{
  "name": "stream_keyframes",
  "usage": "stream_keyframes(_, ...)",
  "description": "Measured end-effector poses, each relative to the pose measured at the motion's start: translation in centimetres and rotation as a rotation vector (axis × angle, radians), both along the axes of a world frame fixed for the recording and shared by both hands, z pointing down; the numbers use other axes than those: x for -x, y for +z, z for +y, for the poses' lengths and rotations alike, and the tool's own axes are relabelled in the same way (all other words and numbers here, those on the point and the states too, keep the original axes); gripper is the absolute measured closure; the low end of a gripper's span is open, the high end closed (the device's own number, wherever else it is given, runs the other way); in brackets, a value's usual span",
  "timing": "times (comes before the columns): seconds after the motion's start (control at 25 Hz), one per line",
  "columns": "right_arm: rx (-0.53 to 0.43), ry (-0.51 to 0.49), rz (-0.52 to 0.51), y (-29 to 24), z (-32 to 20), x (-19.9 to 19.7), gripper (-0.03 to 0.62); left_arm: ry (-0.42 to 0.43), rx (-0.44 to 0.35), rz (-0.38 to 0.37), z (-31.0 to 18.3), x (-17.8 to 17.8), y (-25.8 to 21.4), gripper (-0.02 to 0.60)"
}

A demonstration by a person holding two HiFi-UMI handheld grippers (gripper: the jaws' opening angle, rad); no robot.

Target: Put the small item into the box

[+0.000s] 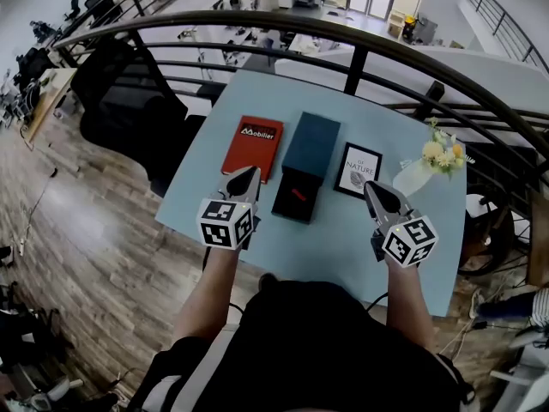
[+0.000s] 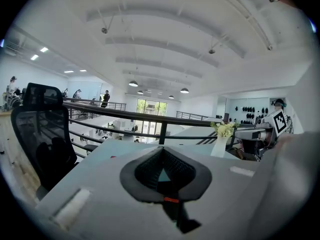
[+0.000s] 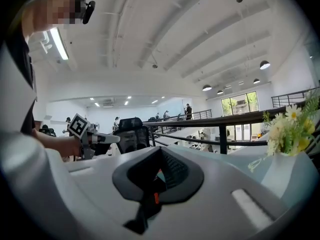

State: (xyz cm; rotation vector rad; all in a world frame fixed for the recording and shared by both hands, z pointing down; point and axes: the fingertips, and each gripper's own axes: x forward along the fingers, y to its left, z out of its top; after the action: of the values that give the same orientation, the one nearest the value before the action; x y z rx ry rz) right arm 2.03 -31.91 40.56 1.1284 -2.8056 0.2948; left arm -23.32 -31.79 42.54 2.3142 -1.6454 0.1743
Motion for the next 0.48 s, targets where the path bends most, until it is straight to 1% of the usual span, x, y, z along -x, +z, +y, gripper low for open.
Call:
stream_keyframes(0.32, -0.007, -0.029, -0.007, -0.5, 0.1, 0.8, 0.595, 0.007, -0.006, -0.014, 0.4, -0.3, -0.2, 0.577)
stream_keyframes(0.48, -0.003, -0.047, -0.012, -0.7, 0.0, 1.0, 0.595, 0.042, -0.02, -0.051, -0.1, -0.9, -1.1, 0.577)
